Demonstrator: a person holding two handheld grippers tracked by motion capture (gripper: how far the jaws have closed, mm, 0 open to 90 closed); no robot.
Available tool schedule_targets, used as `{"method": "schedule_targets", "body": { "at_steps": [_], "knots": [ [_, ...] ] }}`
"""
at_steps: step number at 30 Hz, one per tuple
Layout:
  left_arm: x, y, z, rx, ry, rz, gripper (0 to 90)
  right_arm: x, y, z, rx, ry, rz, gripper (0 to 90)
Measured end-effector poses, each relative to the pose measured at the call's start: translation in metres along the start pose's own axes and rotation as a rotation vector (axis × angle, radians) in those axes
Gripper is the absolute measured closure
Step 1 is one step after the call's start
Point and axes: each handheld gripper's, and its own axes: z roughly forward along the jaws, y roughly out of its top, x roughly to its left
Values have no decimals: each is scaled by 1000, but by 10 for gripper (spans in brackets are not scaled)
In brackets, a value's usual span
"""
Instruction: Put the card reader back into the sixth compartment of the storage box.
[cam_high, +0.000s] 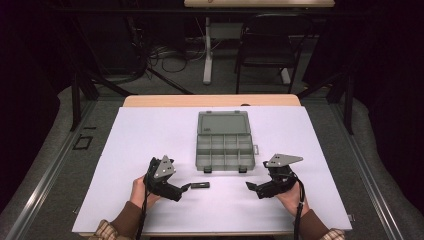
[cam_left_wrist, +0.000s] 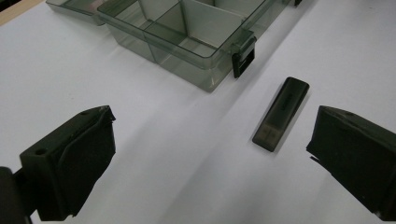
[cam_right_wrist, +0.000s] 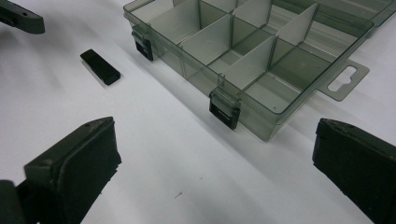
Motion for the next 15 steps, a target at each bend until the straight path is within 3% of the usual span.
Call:
{"method": "schedule_targets", "body": {
  "at_steps": [4,11,15],
  "knots": [
    [1,3,1,14,-24,21,0,0,0,1,6,9,-1,0],
    [1,10,1,37,-23,67,1,1,1,1,2,7,-6,0],
    [2,16,1,68,-66,82,0,1,1,1,-1,9,-8,0]
  ]
}}
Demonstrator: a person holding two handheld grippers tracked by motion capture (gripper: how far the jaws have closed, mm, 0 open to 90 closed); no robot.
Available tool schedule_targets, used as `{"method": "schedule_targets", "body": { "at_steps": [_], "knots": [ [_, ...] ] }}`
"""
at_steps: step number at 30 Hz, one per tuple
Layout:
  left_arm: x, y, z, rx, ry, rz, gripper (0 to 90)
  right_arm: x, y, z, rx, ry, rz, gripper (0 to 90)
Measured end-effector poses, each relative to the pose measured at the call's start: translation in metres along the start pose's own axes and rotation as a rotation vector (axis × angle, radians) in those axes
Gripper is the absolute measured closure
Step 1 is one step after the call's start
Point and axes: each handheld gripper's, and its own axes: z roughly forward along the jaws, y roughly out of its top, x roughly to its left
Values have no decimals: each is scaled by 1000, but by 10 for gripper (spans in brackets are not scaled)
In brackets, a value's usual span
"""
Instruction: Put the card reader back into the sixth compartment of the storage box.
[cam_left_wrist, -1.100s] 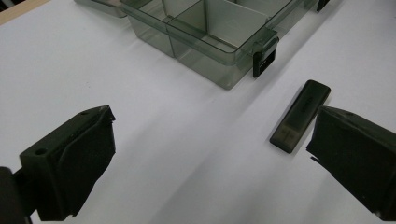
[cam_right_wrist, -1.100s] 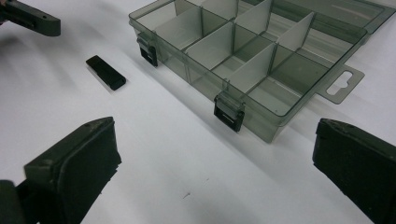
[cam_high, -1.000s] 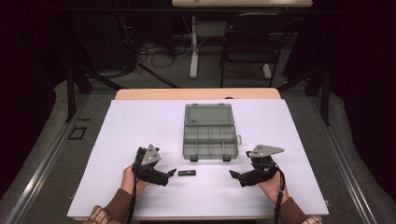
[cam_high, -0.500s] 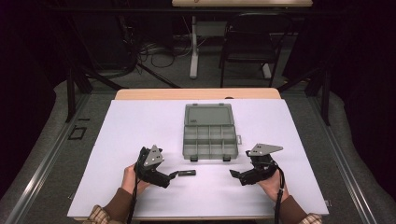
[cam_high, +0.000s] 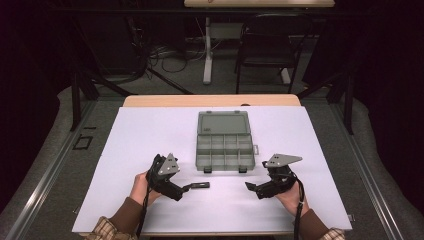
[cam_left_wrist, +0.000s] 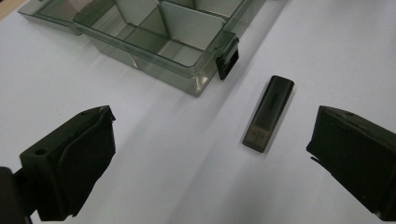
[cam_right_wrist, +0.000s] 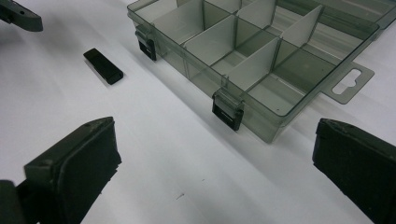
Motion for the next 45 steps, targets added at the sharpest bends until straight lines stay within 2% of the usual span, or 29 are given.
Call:
{"method": "schedule_targets", "body": {
  "at_steps": [7,12,17,27,29,32,36,40,45],
  "knots": [
    [-1,8,1,64,-28,46,0,0,0,1,-1,0,6,0],
    [-1,11,2,100,-54,52,0,-1,1,0,1,0,-3,0],
    [-2,13,7,149,-74,71,0,-1,1,1,6,4,0,0],
    [-6,21,11,210,-106,113,9,-1,1,1,9,12,1,0],
    [-6,22,11,230,-125,120,46,-2,1,2,9,13,-2,0],
    [-5,25,12,248,-140,132,149,-2,1,2,8,15,2,0],
    [-6,29,14,285,-142,152,261,-2,1,2,17,16,0,0],
    [-9,34,19,339,-154,185,387,-2,1,3,18,18,4,0],
    [-10,40,26,396,-181,212,485,-1,0,3,19,20,3,0]
  ]
}}
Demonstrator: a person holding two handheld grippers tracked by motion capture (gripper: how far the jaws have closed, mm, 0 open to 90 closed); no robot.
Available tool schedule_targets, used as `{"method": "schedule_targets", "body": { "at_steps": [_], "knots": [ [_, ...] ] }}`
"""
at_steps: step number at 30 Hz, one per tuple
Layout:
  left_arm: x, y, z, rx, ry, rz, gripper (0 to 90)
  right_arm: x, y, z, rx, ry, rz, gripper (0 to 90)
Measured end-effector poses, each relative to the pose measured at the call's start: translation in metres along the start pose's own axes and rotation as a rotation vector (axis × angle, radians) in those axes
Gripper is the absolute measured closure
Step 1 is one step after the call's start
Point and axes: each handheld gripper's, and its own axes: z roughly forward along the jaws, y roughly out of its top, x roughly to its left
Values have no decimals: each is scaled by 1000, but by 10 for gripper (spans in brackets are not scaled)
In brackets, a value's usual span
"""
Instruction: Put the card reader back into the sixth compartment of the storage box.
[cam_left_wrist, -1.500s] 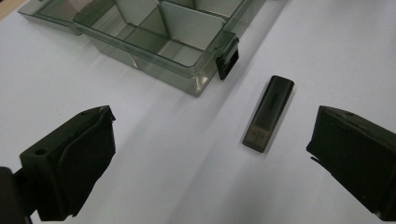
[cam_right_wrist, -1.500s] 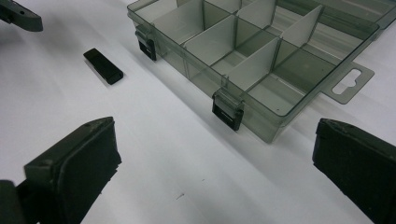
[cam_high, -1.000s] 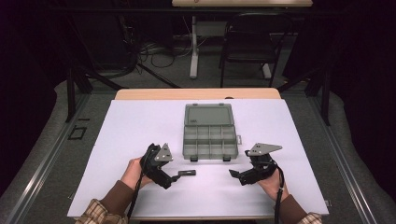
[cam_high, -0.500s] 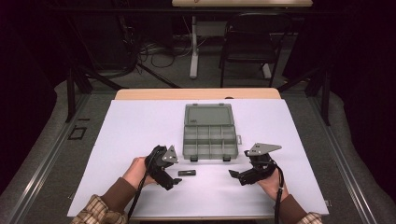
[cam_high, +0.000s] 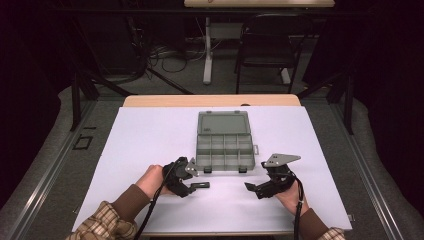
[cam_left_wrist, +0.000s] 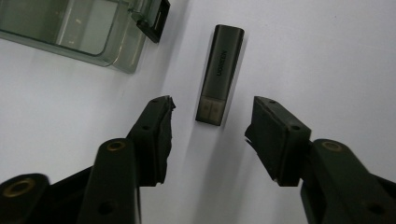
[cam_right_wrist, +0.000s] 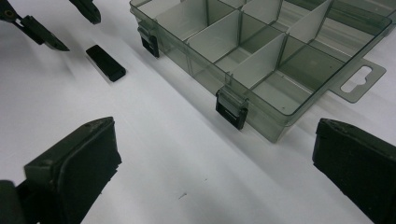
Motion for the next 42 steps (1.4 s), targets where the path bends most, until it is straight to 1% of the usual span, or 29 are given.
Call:
{"method": "schedule_targets", "body": {
  "at_steps": [1,2,4,8,10,13,14,19,23,25,26,27,29,31,34,35,36,37,38,41,42],
  "knots": [
    [1,2,0,14,-4,9,504,0,0,0,-1,0,0,0],
    [1,4,1,18,-4,11,517,0,0,0,0,0,0,0],
    [2,8,1,46,-21,27,553,0,0,0,2,1,-3,0],
    [2,16,3,83,-19,52,596,0,0,1,3,3,-7,0],
    [2,19,4,97,-24,58,616,0,0,1,4,2,-9,0],
    [3,22,7,121,-37,72,634,0,0,0,3,3,-10,0],
    [3,23,8,125,-37,69,638,0,0,0,2,3,-10,0],
    [4,26,12,154,-45,82,658,0,0,0,4,2,-10,0],
    [4,28,14,162,-48,85,672,1,0,0,6,1,-10,0],
    [4,29,15,162,-54,91,675,1,0,0,7,0,-11,0],
    [5,29,16,164,-67,92,682,1,0,0,7,0,-10,0],
    [4,29,16,162,-50,90,683,1,0,0,6,-1,-10,0],
    [5,30,18,167,-64,97,694,1,0,0,6,0,-10,0],
    [6,31,19,177,-58,92,694,1,0,0,6,1,-11,0],
    [6,31,21,184,-77,98,705,1,0,0,5,3,-13,0],
    [6,31,22,188,-72,98,708,1,0,0,4,3,-16,0],
    [6,32,23,195,-80,101,710,2,0,0,4,3,-15,0],
    [6,32,24,192,-76,101,714,2,0,0,5,3,-16,0],
    [7,32,24,196,-88,104,716,2,0,0,5,3,-15,0],
    [7,33,24,204,-97,105,724,2,0,0,5,4,-12,0],
    [8,33,24,201,-109,105,725,2,0,0,5,4,-13,0]
  ]
}}
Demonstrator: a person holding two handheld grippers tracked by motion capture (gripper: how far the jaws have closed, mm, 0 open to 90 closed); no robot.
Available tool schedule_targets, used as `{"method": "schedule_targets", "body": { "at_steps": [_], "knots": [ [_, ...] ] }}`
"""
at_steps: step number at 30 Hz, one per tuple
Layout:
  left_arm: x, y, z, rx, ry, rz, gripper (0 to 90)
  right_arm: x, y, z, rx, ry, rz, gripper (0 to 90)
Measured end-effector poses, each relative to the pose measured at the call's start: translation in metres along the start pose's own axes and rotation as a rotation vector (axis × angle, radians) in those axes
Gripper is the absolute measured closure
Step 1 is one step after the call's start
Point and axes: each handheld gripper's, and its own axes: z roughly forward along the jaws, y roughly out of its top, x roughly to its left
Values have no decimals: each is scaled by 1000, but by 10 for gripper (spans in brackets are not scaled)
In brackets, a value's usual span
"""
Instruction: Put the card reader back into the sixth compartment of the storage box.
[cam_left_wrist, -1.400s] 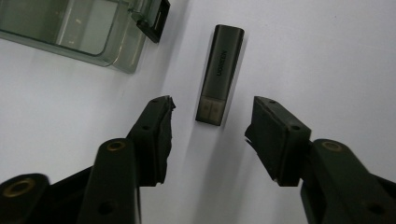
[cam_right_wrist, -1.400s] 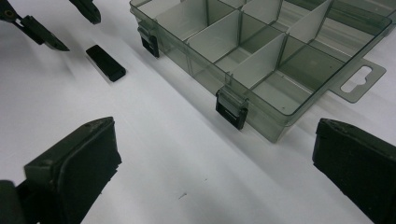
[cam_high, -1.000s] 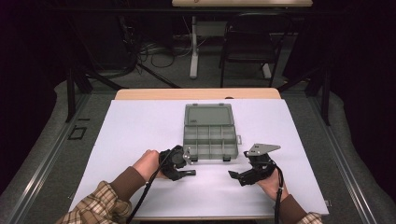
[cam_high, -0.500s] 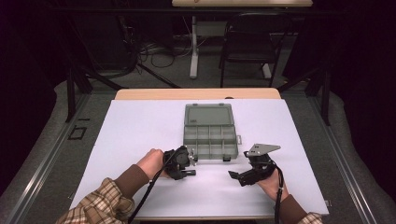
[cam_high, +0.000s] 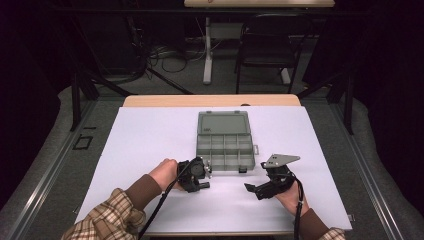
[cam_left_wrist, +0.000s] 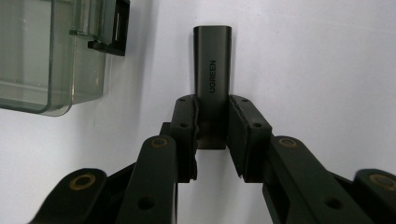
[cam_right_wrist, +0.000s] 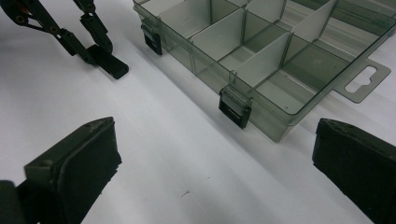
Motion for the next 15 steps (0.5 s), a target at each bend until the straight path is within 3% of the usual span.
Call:
{"method": "schedule_targets", "body": {
  "at_steps": [8,15],
  "knots": [
    [0,1,0,9,4,8,735,0,0,0,2,-1,-1,0],
    [2,-6,-6,-40,9,-22,735,-1,0,-1,2,-5,-2,0]
  ]
}}
